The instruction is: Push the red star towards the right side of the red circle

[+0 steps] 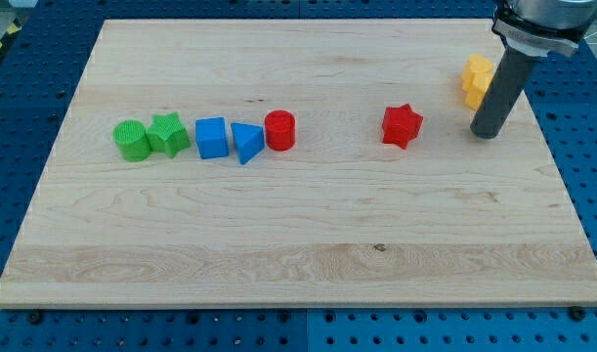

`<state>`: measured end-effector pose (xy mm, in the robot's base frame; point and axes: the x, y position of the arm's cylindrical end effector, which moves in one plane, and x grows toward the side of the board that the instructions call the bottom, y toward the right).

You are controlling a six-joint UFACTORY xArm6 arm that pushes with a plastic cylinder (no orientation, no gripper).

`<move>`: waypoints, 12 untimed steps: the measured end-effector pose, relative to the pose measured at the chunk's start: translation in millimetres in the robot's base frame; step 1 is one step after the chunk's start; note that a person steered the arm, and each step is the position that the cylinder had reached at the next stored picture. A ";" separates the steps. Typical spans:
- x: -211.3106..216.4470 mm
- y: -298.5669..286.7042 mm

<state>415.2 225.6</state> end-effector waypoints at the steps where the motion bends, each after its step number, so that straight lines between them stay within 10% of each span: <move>1: 7.4 -5.1; 9: 31.8 -143.4; 12: -31.4 -119.7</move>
<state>383.8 106.0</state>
